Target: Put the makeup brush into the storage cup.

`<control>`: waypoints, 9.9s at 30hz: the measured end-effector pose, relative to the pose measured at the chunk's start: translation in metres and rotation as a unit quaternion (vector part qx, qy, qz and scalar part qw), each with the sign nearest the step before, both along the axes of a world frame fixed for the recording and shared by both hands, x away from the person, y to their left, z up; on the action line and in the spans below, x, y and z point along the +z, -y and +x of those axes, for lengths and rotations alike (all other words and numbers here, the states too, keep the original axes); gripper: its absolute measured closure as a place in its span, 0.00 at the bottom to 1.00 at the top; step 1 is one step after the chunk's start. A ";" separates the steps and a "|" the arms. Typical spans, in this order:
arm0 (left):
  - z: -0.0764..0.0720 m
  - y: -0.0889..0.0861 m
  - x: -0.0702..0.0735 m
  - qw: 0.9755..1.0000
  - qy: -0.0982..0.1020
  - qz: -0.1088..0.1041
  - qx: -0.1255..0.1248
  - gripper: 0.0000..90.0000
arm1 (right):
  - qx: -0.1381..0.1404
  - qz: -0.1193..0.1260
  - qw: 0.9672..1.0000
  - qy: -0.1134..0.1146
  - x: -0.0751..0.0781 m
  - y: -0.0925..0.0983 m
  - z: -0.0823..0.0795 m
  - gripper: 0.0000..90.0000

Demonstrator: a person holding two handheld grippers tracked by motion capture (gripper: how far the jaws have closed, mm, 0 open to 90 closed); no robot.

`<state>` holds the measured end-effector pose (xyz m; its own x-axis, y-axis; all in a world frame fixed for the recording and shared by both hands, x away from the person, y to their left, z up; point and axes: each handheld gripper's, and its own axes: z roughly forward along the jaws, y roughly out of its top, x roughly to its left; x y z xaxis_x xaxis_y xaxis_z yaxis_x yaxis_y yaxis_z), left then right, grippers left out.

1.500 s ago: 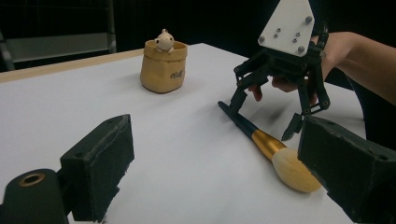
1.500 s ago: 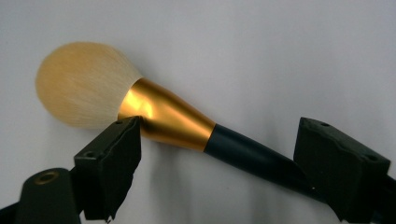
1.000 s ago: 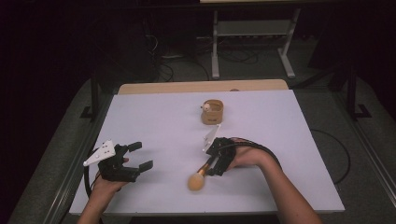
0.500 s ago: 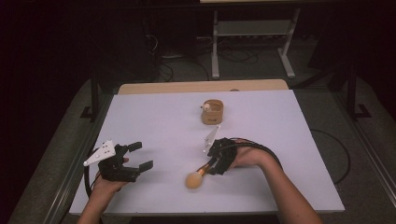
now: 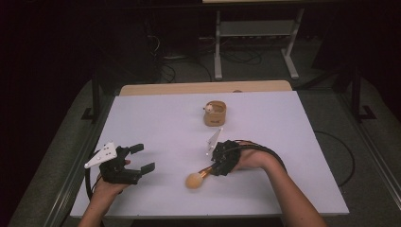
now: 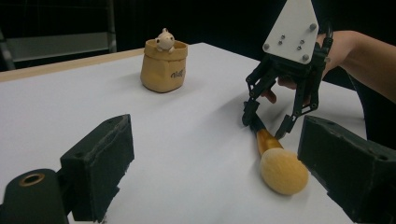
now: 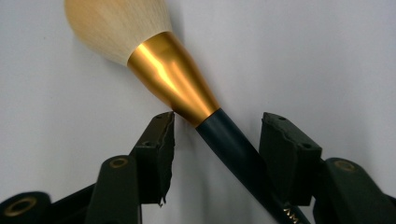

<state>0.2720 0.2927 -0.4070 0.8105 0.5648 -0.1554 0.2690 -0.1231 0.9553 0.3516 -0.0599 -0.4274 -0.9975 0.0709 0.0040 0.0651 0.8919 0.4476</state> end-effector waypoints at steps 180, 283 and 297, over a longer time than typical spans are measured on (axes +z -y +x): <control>0.001 0.000 0.000 1.000 0.002 -0.001 0.000 0.11 | -0.091 0.146 0.985 -0.003 0.051 0.011 0.008 0.68; 0.001 0.006 -0.001 1.000 -0.002 -0.003 -0.007 0.11 | -0.419 0.353 0.828 0.123 0.089 0.104 0.047 0.68; 0.001 0.006 -0.001 1.000 0.000 -0.004 -0.008 0.11 | -0.424 0.362 0.818 0.139 0.092 0.099 0.057 0.68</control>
<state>0.2725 0.2868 -0.4078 0.8188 0.5511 -0.1611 0.2680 -0.1187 0.9561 0.4088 -0.1591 -0.3354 -0.5599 0.8179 0.1326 0.3293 0.0729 0.9414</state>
